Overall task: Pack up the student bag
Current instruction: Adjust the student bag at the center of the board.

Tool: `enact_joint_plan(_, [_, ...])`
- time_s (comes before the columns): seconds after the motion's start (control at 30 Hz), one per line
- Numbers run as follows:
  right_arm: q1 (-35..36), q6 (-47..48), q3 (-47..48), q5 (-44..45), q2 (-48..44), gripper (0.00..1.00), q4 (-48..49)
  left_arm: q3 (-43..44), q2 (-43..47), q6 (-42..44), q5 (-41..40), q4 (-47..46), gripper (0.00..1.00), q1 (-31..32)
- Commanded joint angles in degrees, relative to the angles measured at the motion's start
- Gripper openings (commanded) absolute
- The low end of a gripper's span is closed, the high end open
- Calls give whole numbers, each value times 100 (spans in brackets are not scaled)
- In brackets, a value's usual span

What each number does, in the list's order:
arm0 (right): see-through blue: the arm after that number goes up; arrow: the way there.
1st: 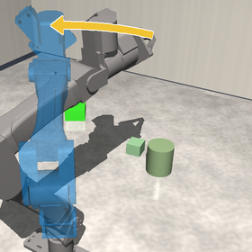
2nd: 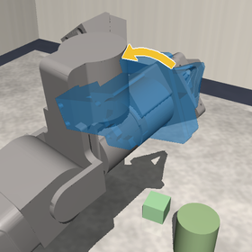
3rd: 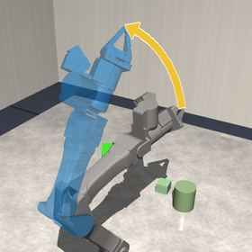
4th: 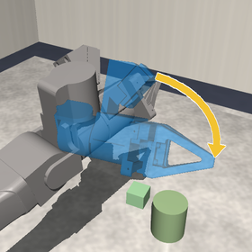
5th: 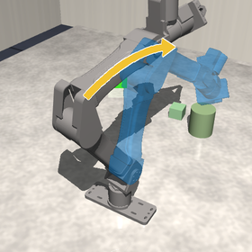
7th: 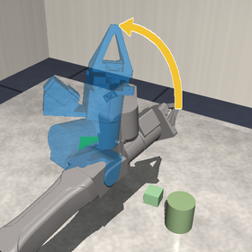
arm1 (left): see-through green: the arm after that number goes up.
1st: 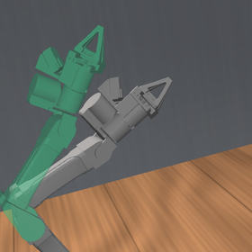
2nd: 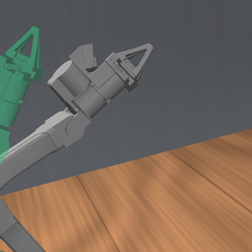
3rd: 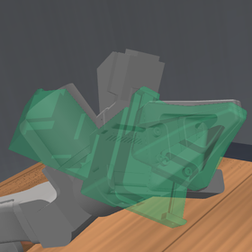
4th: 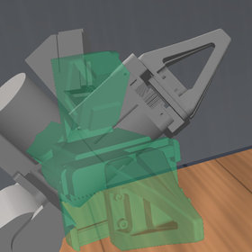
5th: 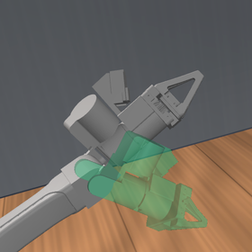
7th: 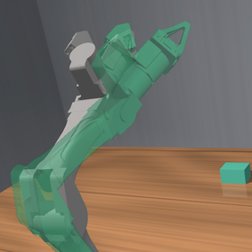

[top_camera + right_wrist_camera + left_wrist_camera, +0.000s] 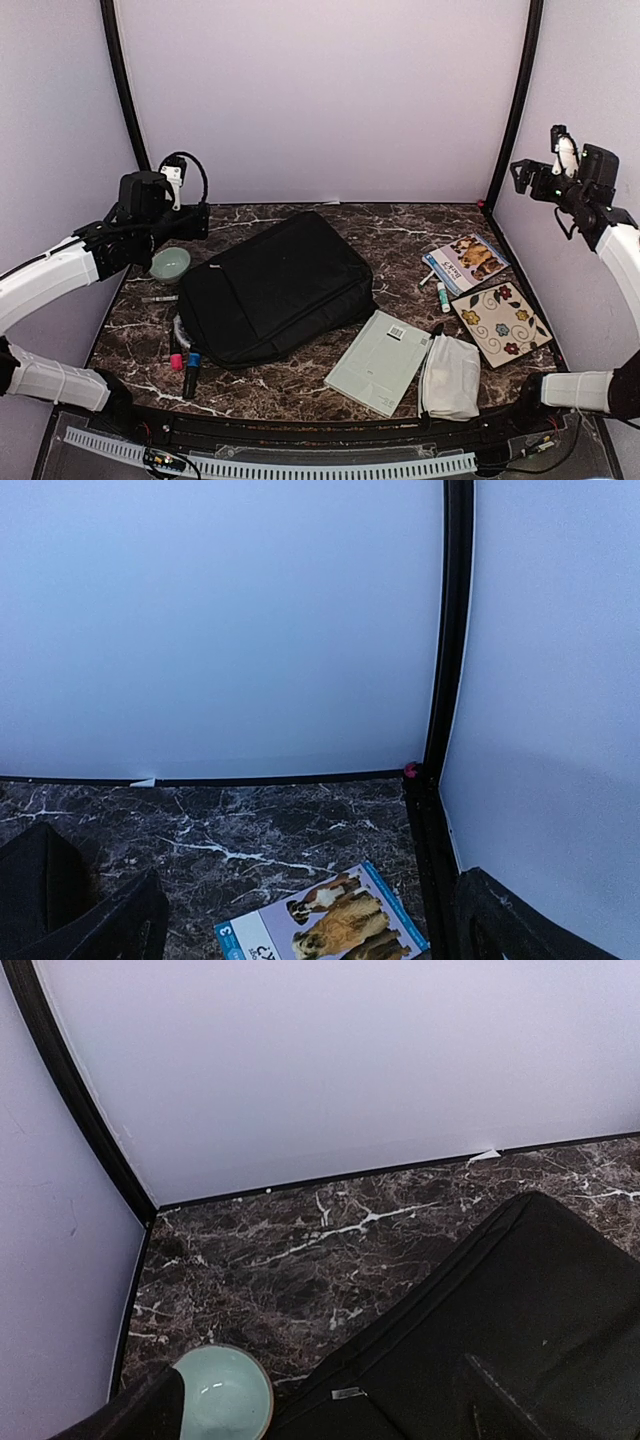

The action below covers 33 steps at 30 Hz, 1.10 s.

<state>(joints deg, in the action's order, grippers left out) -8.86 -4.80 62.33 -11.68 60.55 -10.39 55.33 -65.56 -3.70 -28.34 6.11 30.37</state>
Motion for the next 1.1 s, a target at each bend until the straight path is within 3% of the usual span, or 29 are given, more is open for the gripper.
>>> enact_joint_plan(0.0, [96, 131, -390, -23, 20, 100, 145, -302, 193, -385, 452, 294, 97, -274])
enact_joint_plan(0.17, [187, 584, -796, -369, 220, 98, 28, -475, 200, -923, 971, 864, 95, -590])
enact_joint_plan(0.4, [673, 1433, -1097, -1180, 595, 80, -192, -724, 356, -1933, 1579, 1930, 88, -922])
enact_joint_plan(0.63, [2043, 2587, -1108, -1248, 1010, 66, -893, -911, 559, -2621, 2251, 2897, 87, -1083])
enact_joint_plan(0.9, [3850, 3507, -1209, -615, 1552, 63, -970, -926, 65, -3329, 2537, 3667, 86, -1139])
enact_joint_plan(1.07, [4483, 3712, -1050, -330, 2063, 66, -636, -941, -351, -3476, 2609, 3657, 85, -1151])
